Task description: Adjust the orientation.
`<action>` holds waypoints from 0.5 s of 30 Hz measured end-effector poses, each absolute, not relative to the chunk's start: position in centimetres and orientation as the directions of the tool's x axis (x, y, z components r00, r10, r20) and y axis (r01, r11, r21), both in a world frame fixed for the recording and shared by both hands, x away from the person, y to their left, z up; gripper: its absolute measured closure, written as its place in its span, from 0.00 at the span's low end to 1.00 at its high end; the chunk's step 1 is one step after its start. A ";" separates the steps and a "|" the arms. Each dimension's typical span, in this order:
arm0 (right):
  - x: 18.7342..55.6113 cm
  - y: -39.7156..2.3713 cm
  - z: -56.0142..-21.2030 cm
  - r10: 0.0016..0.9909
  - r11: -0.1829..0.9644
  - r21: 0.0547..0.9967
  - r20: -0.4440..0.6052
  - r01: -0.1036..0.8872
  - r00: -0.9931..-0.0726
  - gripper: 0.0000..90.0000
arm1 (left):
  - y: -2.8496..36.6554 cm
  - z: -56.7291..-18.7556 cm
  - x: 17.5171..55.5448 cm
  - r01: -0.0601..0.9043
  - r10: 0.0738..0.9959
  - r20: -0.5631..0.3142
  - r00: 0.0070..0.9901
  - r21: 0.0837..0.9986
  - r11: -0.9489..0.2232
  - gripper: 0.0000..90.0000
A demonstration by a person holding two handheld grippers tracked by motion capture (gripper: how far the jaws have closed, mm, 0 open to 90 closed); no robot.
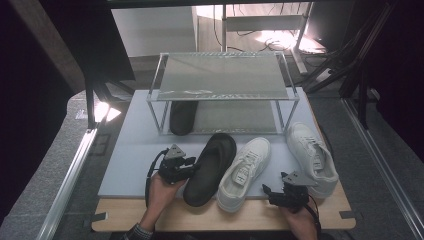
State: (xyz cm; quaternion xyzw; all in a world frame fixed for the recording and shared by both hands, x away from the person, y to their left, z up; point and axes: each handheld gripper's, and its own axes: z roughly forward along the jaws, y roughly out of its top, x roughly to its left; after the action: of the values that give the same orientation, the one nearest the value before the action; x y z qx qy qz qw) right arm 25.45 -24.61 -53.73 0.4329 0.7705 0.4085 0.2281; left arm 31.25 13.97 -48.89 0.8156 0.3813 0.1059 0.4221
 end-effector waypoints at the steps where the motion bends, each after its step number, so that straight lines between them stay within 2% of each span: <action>1: 25.5 -24.6 -53.7 0.853 0.291 0.827 0.002 0.481 -0.521 0.18 | 13.8 -49.0 31.4 0.535 0.712 -0.148 0.687 0.766 -0.356 0.72; 15: 25.5 -24.6 -53.7 0.853 0.291 0.827 0.002 0.481 -0.521 0.18 | 12.6 -49.8 32.8 0.565 0.737 -0.135 0.662 0.736 -0.374 0.78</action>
State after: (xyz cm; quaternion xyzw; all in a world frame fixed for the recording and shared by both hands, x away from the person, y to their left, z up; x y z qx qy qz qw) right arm 25.46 -24.61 -53.73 0.4329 0.7706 0.4085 0.2279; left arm 32.85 12.64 -49.75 0.8216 0.3962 0.1087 0.3953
